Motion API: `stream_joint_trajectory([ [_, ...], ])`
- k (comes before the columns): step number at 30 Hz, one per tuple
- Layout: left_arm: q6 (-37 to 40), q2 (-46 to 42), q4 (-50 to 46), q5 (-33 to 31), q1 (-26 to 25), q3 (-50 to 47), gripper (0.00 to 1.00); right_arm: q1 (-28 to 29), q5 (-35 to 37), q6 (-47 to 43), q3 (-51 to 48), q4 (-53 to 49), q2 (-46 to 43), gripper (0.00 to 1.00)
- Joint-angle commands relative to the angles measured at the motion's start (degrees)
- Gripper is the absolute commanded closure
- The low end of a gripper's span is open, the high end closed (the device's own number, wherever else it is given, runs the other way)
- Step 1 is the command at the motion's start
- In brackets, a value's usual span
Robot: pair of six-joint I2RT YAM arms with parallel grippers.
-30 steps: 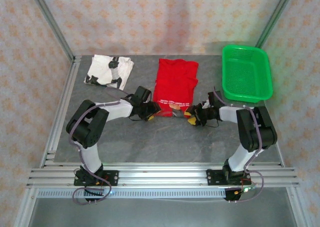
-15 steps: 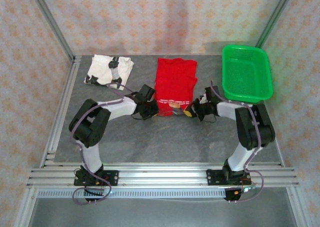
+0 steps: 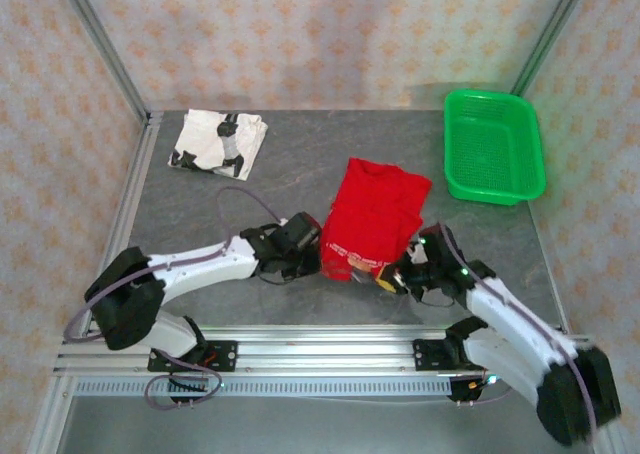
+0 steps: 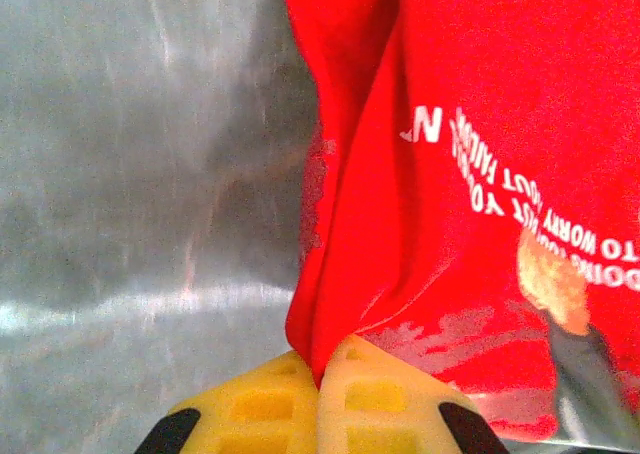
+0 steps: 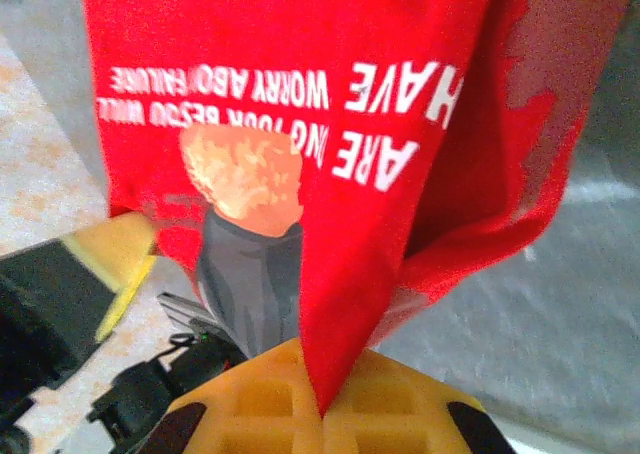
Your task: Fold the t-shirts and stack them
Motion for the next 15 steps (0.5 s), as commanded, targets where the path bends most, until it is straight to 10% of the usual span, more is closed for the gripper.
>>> stream_joint_trajectory([
  [1, -5.4, -4.4, -5.6, -6.8, -2.5, -0.5, 1.00, 0.4, 4.4, 9.2, 0.0, -10.8, -12.5, 1.00],
  [15, 0.1, -0.2, -8.7, -1.1, 6.0, 17.3, 1.00, -2.5, 9.1, 1.2, 18.3, -15.6, 1.1, 1.00],
])
